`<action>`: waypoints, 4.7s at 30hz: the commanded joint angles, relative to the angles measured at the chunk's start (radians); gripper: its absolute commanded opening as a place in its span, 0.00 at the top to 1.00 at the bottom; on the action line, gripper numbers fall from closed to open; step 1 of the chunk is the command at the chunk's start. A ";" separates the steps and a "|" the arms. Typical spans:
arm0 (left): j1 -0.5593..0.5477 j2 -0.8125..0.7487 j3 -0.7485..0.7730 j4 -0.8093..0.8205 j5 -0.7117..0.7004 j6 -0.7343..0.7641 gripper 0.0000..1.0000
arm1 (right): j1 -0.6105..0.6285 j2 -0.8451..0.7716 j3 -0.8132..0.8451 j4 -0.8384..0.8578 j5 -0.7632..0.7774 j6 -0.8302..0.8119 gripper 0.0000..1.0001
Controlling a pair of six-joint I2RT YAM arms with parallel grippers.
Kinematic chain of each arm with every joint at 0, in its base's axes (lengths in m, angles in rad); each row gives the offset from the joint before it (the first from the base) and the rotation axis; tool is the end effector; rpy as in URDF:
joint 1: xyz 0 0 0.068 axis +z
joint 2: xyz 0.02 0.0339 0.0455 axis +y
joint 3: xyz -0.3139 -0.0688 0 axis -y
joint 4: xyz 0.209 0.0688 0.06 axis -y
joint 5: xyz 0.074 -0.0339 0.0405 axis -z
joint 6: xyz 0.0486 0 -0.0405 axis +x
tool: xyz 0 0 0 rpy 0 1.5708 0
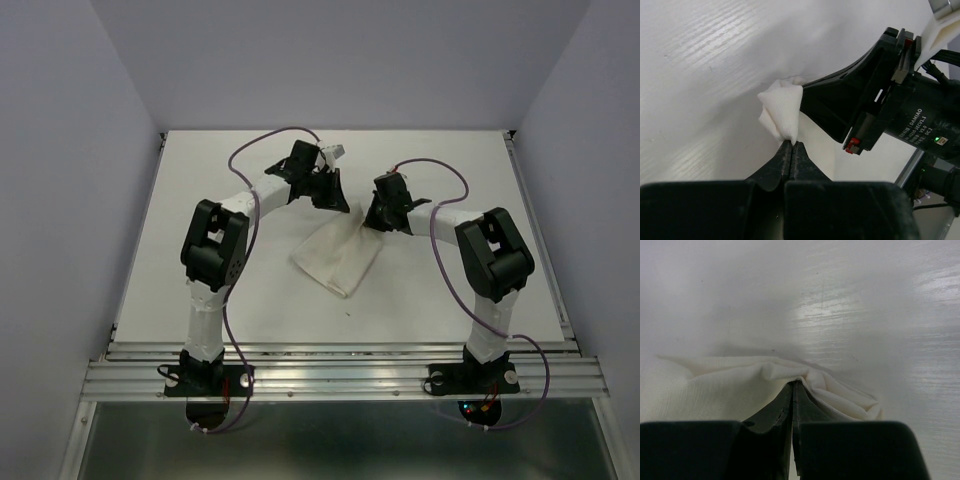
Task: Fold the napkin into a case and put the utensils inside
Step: Pick up the 2/3-rectangle-folded napkin from the center of the board, then fold the 2/3-rectangle-folded napkin at the center of the board.
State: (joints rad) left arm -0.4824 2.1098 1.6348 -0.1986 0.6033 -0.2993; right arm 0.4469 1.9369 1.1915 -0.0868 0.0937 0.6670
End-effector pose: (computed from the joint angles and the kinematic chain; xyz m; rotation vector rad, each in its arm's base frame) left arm 0.4156 -0.2487 0.2695 0.5547 2.2646 -1.0862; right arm 0.3708 0.1727 0.2184 0.3117 2.4179 0.4017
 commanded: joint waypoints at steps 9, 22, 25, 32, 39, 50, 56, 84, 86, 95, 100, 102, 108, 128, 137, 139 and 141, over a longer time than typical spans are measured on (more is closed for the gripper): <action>-0.048 -0.062 -0.058 0.151 0.093 -0.129 1.00 | 0.007 0.036 0.036 -0.059 0.005 0.071 0.94; -0.094 -0.039 -0.173 0.323 0.055 -0.323 1.00 | 0.007 0.059 0.031 -0.051 -0.031 0.160 0.95; -0.097 -0.036 -0.222 0.398 0.055 -0.383 1.00 | 0.007 0.059 0.023 -0.042 -0.041 0.181 0.95; -0.087 -0.043 -0.300 0.507 0.029 -0.474 1.00 | -0.013 0.043 -0.020 -0.019 -0.046 0.296 0.95; -0.082 -0.063 -0.339 0.544 0.004 -0.518 1.00 | -0.057 0.056 -0.078 0.070 -0.164 0.422 0.96; -0.081 -0.019 -0.362 0.536 -0.031 -0.575 1.00 | -0.076 0.066 -0.136 0.231 -0.319 0.529 0.96; -0.079 0.021 -0.316 0.415 -0.095 -0.509 1.00 | -0.076 -0.009 -0.159 0.252 -0.310 0.487 0.95; -0.081 0.177 0.089 -0.074 -0.194 -0.018 1.00 | -0.114 0.037 0.158 -0.114 0.054 -0.099 0.84; -0.084 0.184 0.103 -0.084 -0.194 -0.009 1.00 | -0.114 0.078 0.187 -0.114 0.057 -0.101 0.84; -0.084 0.185 0.115 -0.094 -0.178 0.006 1.00 | -0.114 0.159 0.243 -0.078 -0.041 -0.122 0.84; -0.084 0.190 0.126 -0.111 -0.178 0.025 1.00 | -0.114 0.174 0.240 -0.071 -0.058 -0.158 0.84; -0.084 0.191 0.126 -0.114 -0.177 0.029 1.00 | -0.114 0.168 0.229 -0.065 -0.080 -0.165 0.84; -0.084 0.217 0.169 -0.130 -0.177 0.037 1.00 | -0.114 0.111 0.154 -0.019 -0.147 -0.150 0.85; -0.102 0.144 0.125 -0.119 -0.066 0.061 1.00 | -0.105 -0.131 -0.204 0.094 -0.159 -0.030 0.87; -0.131 0.085 0.086 -0.113 -0.030 0.106 1.00 | -0.105 -0.252 -0.199 -0.004 -0.020 -0.050 0.87; -0.134 0.084 0.085 -0.114 -0.030 0.111 1.00 | -0.105 -0.276 -0.199 0.005 -0.034 -0.060 0.87; -0.134 0.082 0.085 -0.114 -0.030 0.112 1.00 | -0.105 -0.299 -0.199 0.009 -0.042 -0.064 0.86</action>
State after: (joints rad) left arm -0.6094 2.2681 1.7306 -0.2920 0.5503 -0.2173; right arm 0.3351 1.7115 0.9974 -0.0788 0.0147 0.6270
